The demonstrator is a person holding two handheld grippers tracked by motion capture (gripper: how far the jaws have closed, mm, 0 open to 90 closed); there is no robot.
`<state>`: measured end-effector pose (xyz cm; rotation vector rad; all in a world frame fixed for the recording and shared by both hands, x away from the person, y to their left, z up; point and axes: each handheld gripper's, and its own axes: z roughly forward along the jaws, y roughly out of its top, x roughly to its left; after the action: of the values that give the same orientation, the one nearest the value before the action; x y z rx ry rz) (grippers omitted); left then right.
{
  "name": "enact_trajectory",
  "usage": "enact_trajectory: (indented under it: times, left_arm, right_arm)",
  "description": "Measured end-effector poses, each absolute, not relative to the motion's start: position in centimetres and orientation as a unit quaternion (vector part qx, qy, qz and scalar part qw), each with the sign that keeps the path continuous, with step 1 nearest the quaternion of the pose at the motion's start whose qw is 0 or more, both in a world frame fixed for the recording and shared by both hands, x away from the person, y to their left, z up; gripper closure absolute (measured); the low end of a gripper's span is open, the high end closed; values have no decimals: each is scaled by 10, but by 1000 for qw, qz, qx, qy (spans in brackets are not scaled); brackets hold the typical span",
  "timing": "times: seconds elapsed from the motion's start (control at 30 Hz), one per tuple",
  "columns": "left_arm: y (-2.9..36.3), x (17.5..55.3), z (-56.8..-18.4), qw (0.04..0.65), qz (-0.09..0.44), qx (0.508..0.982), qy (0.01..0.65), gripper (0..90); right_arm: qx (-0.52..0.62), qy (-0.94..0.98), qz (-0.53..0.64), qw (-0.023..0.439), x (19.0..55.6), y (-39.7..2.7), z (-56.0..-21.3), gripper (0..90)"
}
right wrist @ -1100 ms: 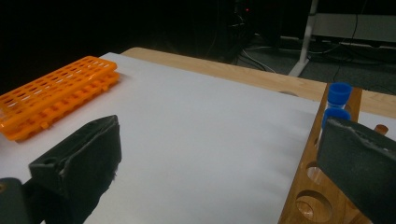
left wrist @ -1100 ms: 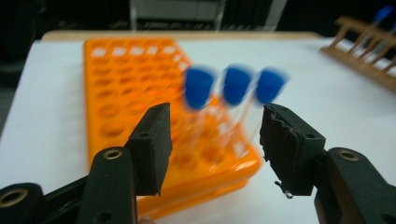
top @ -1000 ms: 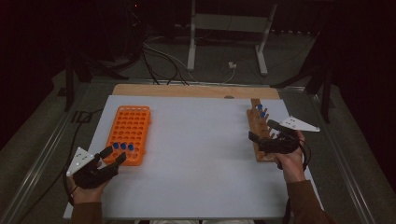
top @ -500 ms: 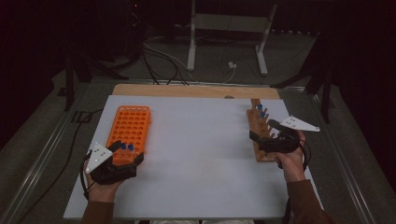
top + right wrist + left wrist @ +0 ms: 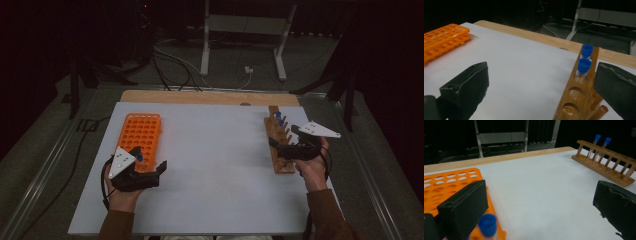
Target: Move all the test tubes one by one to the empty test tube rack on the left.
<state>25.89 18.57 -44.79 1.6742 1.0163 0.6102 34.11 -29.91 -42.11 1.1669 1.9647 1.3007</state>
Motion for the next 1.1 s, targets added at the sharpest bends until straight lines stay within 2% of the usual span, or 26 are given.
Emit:
enact_trajectory:
  times: [0.23,0.47,0.57,0.67,0.77,0.9,1.1]
  left_arm:
    - [171,269,-449,521,246,706,413,6]
    - [161,277,-448,519,247,711,406,7]
    - [159,281,-450,513,245,714,409,7]
    - [157,283,-451,513,242,715,409,7]
    - [156,284,-451,512,242,716,407,7]
    - [156,286,-449,516,243,713,407,7]
    - [153,288,-448,516,243,715,403,7]
  right_arm:
    - [444,727,450,269,358,-305,-427,4]
    - [464,739,404,275,378,-306,-439,87]
    - [467,739,395,281,385,-307,-442,197]
    - [463,744,393,278,390,-308,-447,485]
    - [461,747,384,287,394,-307,-450,612]
    - [467,742,381,293,398,-306,-452,718]
    - [478,738,375,294,406,-306,-457,733]
